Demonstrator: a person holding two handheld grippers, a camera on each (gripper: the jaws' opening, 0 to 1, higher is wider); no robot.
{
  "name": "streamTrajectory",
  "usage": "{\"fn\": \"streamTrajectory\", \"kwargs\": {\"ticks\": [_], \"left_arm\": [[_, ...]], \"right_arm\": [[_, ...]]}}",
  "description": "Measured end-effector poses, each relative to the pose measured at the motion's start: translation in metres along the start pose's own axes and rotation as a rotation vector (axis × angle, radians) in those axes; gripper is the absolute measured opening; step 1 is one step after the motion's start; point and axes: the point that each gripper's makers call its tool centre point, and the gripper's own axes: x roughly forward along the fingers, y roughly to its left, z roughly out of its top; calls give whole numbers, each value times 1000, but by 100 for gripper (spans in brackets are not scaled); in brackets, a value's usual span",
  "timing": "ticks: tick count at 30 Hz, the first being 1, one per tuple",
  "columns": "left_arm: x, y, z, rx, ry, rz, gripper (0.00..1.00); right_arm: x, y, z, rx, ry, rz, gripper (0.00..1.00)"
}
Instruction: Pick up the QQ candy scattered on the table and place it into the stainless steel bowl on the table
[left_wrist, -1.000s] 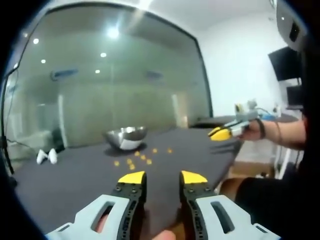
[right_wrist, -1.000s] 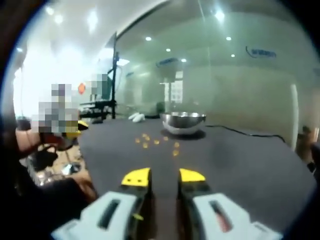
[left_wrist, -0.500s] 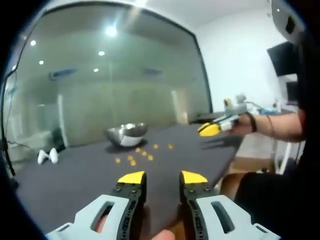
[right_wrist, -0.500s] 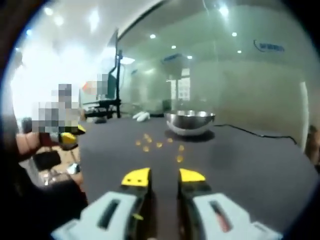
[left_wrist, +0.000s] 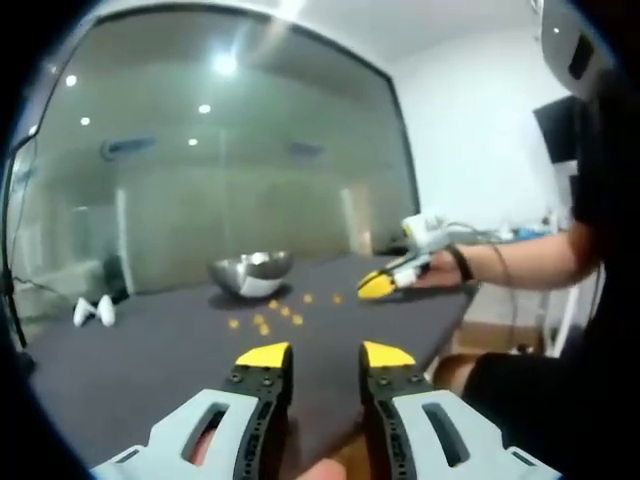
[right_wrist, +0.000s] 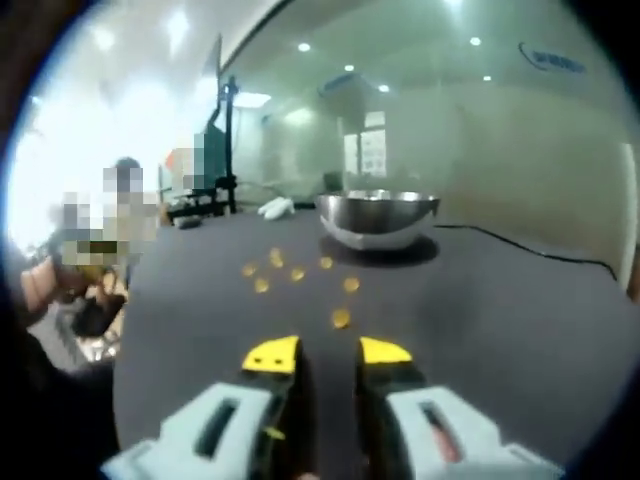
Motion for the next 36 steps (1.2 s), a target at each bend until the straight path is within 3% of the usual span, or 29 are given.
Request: {"fn": "streamTrajectory", "kwargs": {"ticks": [4,20,27,30,36], "left_arm": [[-1,-2,-2,13,10,-14,28],[-8,6,-2,-2,12,-8,28],[-9,9,-7,-21,21,0,28],[-8,10,-7,-23,25,-1,28],[-6,10,-5,-23,19,-3,29]], "right_arm": [[15,0,-7,-25,43,9,22],[52,1,3,-73,45,54,22],[52,1,4,-82,23,45,20],[52,-1,4,-103,16,33,10],[52,0,4,-112,12,36,9]]}}
